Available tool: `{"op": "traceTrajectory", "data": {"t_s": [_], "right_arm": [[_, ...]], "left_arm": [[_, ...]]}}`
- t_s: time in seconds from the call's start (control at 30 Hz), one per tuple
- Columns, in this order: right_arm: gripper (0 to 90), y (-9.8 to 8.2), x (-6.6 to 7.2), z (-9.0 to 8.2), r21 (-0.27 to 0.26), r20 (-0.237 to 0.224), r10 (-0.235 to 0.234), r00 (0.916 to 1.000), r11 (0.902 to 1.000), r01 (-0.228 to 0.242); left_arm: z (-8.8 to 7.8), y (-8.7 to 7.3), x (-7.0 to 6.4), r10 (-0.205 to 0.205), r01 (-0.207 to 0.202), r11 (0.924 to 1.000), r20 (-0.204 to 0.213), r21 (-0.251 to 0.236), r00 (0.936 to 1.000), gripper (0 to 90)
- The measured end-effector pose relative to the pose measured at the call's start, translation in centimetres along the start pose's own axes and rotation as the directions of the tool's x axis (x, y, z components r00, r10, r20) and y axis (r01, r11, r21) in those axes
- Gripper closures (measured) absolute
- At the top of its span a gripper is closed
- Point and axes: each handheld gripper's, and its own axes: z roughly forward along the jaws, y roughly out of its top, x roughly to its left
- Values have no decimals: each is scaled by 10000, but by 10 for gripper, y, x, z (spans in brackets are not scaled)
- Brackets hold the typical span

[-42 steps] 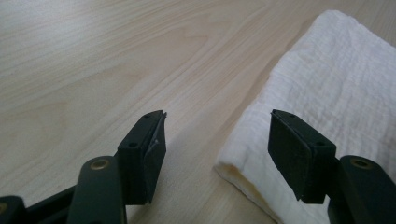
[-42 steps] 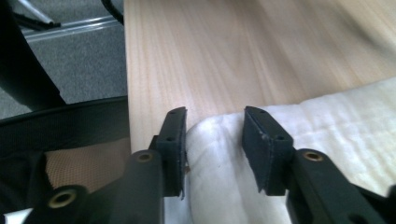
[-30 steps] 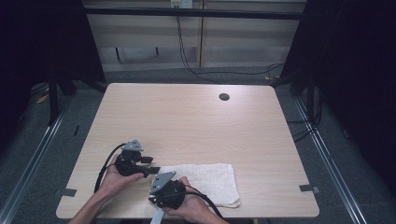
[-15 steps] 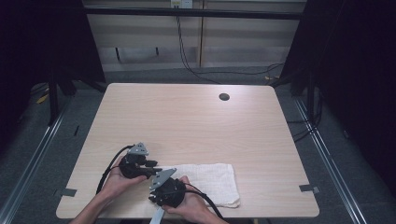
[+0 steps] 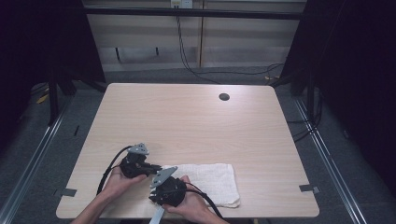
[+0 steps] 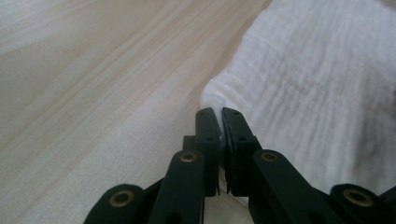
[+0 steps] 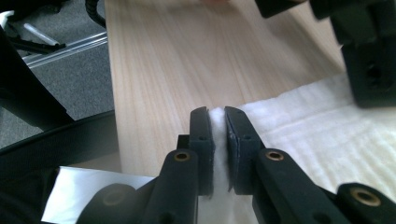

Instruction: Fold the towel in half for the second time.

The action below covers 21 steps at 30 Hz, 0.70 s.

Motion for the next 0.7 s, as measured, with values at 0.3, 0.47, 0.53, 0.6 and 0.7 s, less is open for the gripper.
{"op": "traceTrajectory", "data": {"t_s": [0.3, 0.47, 0.53, 0.6, 0.7], "right_arm": [[827, 8, 4, -12, -693, -6, -13, 10000, 9976, 12], [828, 17, 5, -24, -1205, 65, 175, 9998, 9926, -166], [828, 22, 5, -30, -1376, 84, 139, 9999, 9904, -126], [828, 29, 3, -36, -1544, 187, -43, 9998, 9880, 72], [829, 36, 3, -37, -1510, 164, -172, 9997, 9883, 195]], "left_arm": [[-22, 2, 0, -218, 228, 9966, 136, -790, 9997, 860], [-29, 4, 3, -410, 431, 9921, 197, -1177, 9990, 860], [-34, 5, 3, -379, 385, 9909, 69, -1287, 9993, 860], [-39, 8, 1, -409, 383, 9844, -119, -1717, 9991, 861], [-46, 12, 0, -397, 368, 9796, -107, -1977, 9992, 861]]}}
